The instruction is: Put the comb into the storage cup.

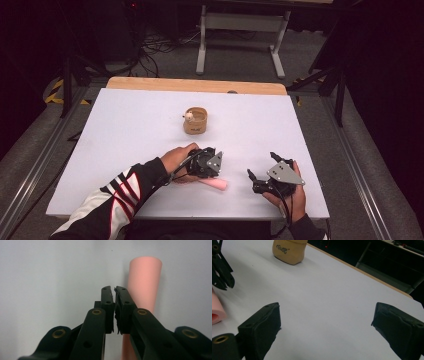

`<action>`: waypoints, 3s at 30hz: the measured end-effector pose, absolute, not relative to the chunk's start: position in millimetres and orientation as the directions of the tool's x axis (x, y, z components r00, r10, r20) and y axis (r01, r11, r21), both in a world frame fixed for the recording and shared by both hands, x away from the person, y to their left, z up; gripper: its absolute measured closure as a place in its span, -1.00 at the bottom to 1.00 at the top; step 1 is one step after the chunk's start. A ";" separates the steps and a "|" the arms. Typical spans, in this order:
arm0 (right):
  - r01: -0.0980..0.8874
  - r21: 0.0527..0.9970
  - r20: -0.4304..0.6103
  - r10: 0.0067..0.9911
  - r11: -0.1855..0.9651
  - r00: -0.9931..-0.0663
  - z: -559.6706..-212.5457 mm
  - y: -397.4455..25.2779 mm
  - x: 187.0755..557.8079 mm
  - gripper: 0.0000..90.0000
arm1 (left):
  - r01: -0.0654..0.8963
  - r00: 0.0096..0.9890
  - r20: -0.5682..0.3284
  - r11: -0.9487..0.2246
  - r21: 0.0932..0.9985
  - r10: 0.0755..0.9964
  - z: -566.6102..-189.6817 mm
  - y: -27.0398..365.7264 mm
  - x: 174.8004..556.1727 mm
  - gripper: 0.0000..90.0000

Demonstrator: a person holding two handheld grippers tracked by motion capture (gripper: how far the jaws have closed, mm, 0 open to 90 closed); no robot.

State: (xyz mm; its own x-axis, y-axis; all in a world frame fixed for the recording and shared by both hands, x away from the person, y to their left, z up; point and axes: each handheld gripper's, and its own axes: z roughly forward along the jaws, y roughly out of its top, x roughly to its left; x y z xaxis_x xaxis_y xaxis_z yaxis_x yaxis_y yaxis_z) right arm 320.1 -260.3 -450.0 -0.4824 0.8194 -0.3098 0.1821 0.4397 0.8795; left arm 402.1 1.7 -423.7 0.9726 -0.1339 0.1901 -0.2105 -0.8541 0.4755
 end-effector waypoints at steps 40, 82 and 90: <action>0.192 0.863 -0.293 0.773 0.467 -0.563 -442.7 -244.0 326.5 -0.81 | 0.000 0.832 0.270 -0.487 0.873 0.484 -416.1 185.9 370.2 0.53; 0.301 0.654 -0.129 0.494 0.695 -0.860 -428.7 -134.3 372.5 -0.69 | 0.150 0.761 0.112 -0.341 0.928 0.639 -454.4 246.8 344.7 -0.89; 0.298 0.585 -0.117 0.442 0.755 -0.889 -439.8 -108.8 379.0 -0.56 | 0.154 0.765 0.105 -0.339 0.928 0.635 -455.1 245.1 346.1 -0.89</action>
State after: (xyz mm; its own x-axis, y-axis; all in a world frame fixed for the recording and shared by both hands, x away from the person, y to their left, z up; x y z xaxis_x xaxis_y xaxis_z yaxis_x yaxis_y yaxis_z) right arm 379.0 -108.8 -439.8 -0.8893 0.4420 -0.1169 0.2982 0.7546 0.5845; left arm 346.1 245.1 -455.1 0.7652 0.6353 0.1047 0.1541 -0.3386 0.9282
